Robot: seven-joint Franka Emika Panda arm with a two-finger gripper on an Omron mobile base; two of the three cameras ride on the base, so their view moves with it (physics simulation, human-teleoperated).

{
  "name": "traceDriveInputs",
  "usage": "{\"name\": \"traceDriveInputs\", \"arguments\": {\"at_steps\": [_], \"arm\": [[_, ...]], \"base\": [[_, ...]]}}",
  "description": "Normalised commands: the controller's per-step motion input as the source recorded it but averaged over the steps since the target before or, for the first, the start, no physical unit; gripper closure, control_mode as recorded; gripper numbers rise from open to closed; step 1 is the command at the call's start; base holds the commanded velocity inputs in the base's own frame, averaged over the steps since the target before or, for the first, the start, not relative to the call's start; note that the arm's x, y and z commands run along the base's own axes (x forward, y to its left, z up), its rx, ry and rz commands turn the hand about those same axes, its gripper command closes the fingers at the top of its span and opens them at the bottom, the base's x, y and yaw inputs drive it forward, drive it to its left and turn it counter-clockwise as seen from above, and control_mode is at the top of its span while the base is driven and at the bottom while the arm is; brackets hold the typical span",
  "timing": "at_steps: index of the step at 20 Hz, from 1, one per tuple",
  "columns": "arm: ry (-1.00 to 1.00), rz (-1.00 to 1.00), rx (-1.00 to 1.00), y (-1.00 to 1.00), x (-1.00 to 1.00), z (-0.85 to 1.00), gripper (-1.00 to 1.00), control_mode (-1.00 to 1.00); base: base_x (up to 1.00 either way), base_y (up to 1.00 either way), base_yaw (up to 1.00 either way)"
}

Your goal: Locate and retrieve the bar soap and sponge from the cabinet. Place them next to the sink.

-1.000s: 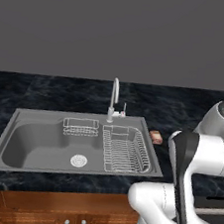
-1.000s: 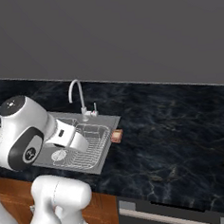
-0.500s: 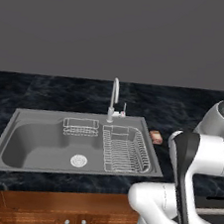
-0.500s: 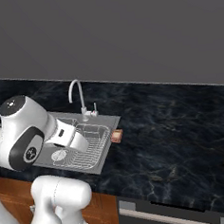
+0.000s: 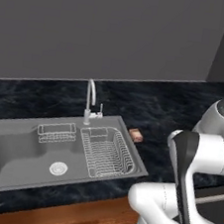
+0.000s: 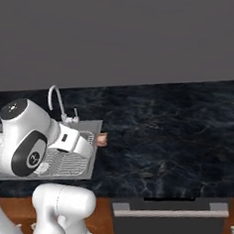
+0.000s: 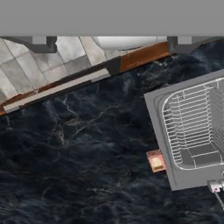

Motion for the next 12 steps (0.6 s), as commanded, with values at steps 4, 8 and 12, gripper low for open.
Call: {"name": "traceDriveInputs", "arguments": {"at_steps": [4, 8, 12], "arm": [[0.0, 0.0, 0.0, 0.0, 0.0, 0.0, -1.0, 1.0], [0.0, 0.0, 0.0, 0.0, 0.0, 0.0, -1.0, 1.0], [0.0, 0.0, 0.0, 0.0, 0.0, 0.0, -1.0, 1.0]], "base": [[0.0, 0.0, -0.48], [0.0, 0.0, -0.5], [0.0, -0.01, -0.48]]}}
